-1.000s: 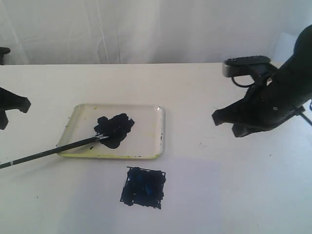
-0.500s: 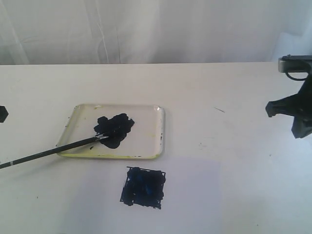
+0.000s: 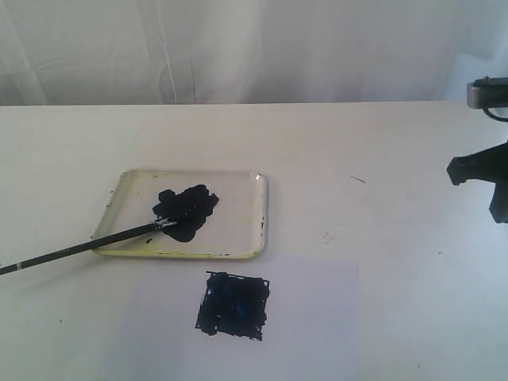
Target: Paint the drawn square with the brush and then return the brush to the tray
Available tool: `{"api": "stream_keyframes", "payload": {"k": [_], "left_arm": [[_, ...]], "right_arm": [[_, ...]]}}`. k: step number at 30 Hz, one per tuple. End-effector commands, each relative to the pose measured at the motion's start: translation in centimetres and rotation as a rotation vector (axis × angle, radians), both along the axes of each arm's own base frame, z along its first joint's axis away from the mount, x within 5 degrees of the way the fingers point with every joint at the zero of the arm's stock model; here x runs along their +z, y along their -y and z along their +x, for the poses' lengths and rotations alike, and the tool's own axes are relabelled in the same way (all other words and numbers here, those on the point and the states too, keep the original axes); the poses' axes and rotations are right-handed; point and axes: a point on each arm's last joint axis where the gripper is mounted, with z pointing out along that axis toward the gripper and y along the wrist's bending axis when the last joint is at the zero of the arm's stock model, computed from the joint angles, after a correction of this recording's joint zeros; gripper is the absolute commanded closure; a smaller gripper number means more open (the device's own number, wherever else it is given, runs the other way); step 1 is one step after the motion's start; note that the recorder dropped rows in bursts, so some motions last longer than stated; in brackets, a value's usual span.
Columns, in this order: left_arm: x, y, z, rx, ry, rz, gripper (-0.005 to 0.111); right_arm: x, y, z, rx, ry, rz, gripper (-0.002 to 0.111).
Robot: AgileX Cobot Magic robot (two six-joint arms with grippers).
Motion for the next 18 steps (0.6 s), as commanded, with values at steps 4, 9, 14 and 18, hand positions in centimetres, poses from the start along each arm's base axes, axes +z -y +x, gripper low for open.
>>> {"api": "stream_keyframes", "payload": {"k": [4, 9, 14, 18], "left_arm": [[3.7, -0.4, -4.3, -0.016, 0.058, 0.011, 0.106], [6.5, -0.5, -8.5, -0.021, 0.156, 0.010, 0.106], [9.1, -0.7, -13.5, -0.037, 0.338, 0.009, 0.106], [10.4, -0.9, -17.7, -0.036, 0.479, 0.004, 0.106]], "right_arm": [[4.3, 0.1, -4.5, 0.037, 0.151, -0.004, 0.108], [6.8, 0.1, -9.0, 0.058, 0.309, -0.015, 0.108], [8.4, -0.1, -14.0, 0.057, 0.460, 0.000, 0.108], [9.3, -0.1, -18.1, 0.057, 0.585, -0.003, 0.108]]}}
